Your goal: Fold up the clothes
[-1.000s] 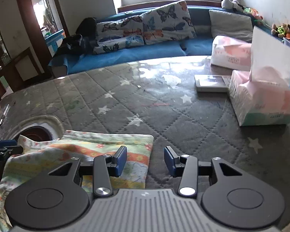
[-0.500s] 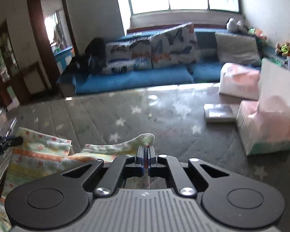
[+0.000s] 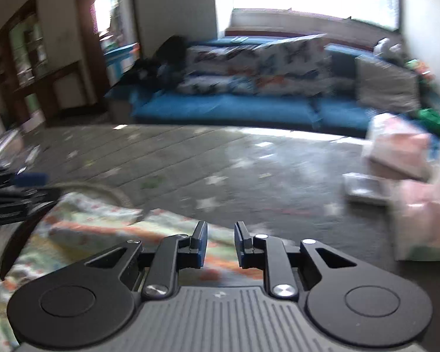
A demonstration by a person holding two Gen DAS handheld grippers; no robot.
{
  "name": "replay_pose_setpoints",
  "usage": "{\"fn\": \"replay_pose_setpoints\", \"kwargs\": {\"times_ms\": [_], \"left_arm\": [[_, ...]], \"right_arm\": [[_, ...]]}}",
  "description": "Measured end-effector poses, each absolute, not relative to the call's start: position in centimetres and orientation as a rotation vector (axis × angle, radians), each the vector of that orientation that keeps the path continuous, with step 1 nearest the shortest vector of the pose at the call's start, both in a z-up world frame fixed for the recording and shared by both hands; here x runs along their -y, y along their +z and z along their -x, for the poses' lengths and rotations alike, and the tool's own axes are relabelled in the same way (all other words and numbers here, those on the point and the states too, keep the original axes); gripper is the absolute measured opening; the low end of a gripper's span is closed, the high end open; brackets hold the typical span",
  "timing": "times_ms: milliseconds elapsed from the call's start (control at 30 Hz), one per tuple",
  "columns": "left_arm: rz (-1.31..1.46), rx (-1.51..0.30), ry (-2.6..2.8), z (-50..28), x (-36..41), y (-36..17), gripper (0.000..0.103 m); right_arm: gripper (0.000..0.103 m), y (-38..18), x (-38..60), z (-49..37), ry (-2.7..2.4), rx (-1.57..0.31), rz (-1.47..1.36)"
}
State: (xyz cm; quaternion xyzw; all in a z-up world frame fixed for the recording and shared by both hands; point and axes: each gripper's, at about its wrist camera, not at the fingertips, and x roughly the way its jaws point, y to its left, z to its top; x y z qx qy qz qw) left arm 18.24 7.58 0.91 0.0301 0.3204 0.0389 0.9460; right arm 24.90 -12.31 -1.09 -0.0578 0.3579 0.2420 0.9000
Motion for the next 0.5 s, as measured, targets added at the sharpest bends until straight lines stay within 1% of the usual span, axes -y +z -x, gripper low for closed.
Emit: {"fn": "replay_pose_setpoints", "kwargs": {"times_ms": [100, 433, 500], "left_arm": [[-0.055, -0.677, 0.038, -19.0, -7.0, 0.6, 0.044], [-0.085, -0.733, -0.103, -19.3, -3.4, -1.8, 0.042], [-0.087, -0.747, -0.107, -19.6, -3.1, -2.3, 0.042]], "right_arm": [[0.020, -1.7, 10.1, -24.9, 0.562, -0.778, 0.142], [0.021, -3.5, 6.4, -24.2, 0.609, -0.804, 0.230], [0.023, -3.1, 6.4, -24.3, 0.609, -0.798, 0.209]]}}
